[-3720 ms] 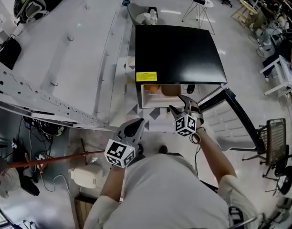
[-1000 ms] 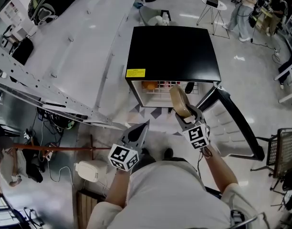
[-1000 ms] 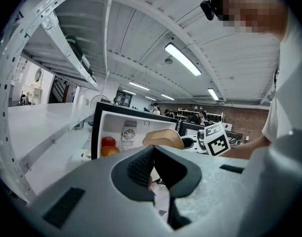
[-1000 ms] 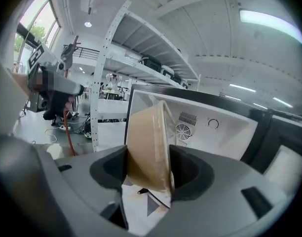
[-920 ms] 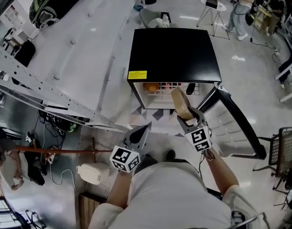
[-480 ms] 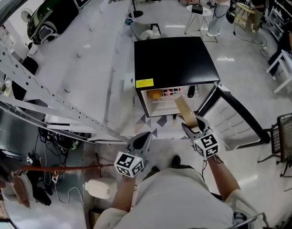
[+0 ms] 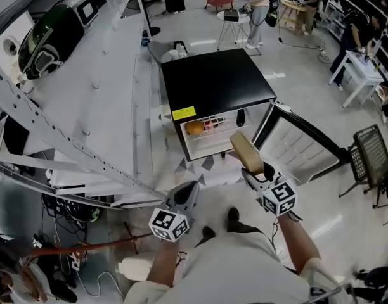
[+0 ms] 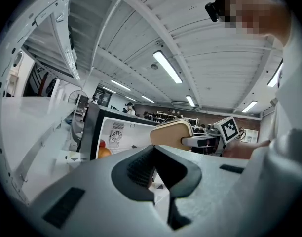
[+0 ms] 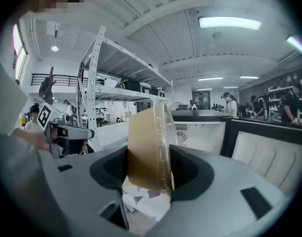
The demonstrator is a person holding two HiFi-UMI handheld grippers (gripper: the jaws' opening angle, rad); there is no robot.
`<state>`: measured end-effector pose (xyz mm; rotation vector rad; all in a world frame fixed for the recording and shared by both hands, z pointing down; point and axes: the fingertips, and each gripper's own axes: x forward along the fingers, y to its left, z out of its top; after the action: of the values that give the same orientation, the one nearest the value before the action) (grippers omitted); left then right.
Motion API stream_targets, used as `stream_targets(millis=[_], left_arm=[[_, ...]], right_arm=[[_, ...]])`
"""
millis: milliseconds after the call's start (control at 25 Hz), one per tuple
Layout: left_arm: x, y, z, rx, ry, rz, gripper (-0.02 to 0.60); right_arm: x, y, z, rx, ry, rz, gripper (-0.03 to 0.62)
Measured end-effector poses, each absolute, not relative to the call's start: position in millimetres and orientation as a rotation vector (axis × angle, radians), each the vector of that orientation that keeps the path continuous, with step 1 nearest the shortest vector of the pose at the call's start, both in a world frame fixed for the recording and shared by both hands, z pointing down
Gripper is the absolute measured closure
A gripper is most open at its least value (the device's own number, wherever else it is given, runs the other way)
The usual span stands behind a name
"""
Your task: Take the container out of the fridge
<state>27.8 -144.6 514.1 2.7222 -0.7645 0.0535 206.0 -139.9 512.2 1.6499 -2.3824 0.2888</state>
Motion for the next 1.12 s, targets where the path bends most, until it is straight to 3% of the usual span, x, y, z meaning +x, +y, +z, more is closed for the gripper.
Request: stream_targets(millis=[1120], left_arm=[[68.8,-125.7,464.2,2.808,-0.846,-0.012,0.580]], right_arm=[[262.6,-95.3,463.2,1.683,-2.472,0.197,0.352]])
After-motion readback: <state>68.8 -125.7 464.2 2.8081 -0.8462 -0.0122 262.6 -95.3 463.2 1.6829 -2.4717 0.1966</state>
